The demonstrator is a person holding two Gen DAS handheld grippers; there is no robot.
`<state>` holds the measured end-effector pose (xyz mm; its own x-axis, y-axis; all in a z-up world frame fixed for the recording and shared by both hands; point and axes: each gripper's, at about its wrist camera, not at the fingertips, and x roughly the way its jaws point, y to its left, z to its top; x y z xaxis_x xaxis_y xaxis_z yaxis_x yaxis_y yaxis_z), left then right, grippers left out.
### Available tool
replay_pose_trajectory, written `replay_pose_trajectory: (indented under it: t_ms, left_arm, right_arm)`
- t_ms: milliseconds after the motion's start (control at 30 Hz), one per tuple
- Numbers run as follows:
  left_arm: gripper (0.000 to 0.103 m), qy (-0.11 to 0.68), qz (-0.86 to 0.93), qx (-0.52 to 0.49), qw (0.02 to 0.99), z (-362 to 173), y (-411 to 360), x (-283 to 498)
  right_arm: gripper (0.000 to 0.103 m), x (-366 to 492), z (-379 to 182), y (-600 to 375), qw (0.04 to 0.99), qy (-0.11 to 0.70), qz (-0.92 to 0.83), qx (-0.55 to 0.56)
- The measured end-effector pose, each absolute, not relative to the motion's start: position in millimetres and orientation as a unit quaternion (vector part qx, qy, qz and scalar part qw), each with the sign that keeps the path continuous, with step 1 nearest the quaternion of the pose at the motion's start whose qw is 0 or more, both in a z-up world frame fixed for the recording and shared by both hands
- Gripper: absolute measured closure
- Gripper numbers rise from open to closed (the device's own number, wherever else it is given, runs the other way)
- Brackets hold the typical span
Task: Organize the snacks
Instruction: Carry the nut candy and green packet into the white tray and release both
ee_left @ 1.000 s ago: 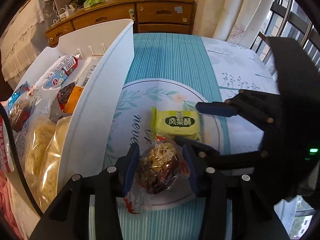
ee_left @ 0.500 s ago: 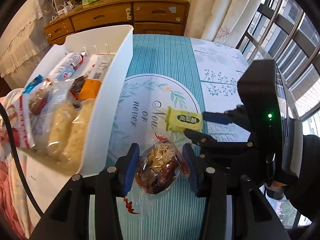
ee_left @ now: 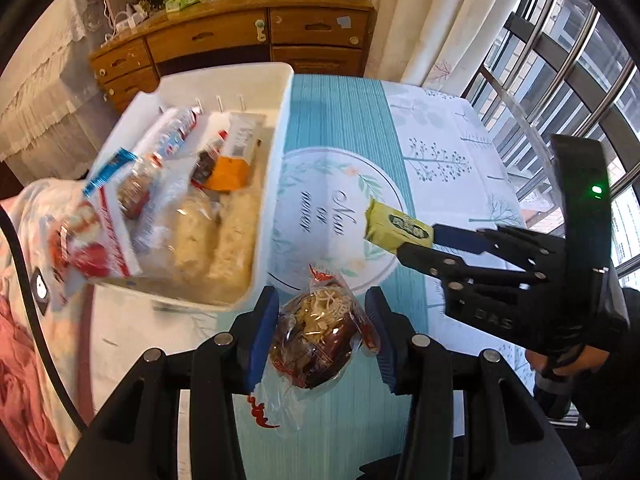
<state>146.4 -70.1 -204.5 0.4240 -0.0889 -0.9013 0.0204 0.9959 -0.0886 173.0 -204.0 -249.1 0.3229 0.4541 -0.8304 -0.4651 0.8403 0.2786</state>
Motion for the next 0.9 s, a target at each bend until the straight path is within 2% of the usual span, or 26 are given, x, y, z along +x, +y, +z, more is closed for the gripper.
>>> replay_pose_trajectory:
  t_ms: [300,700,900]
  left_arm:
    - [0.059,0.508,-0.058,-0.004,0.859,-180.2,-23.6,155.5]
    - [0.061,0.459,-0.136,0.006,0.878,-169.5,75.1,177.2]
    - [0.06,0.427,-0.159,-0.005,0.89,-148.0,106.5,182.0]
  right_arm:
    - [0.06,148.5,-223.1,-165.0,0.826,0.48,0.282,0.086]
    - [0.06,117.1,-212.8,-71.9,0.869,0.435,0.197,0.131]
    - [0.057,109.1,-203.4,-42.4,0.88,0.429,0.153,0.132]
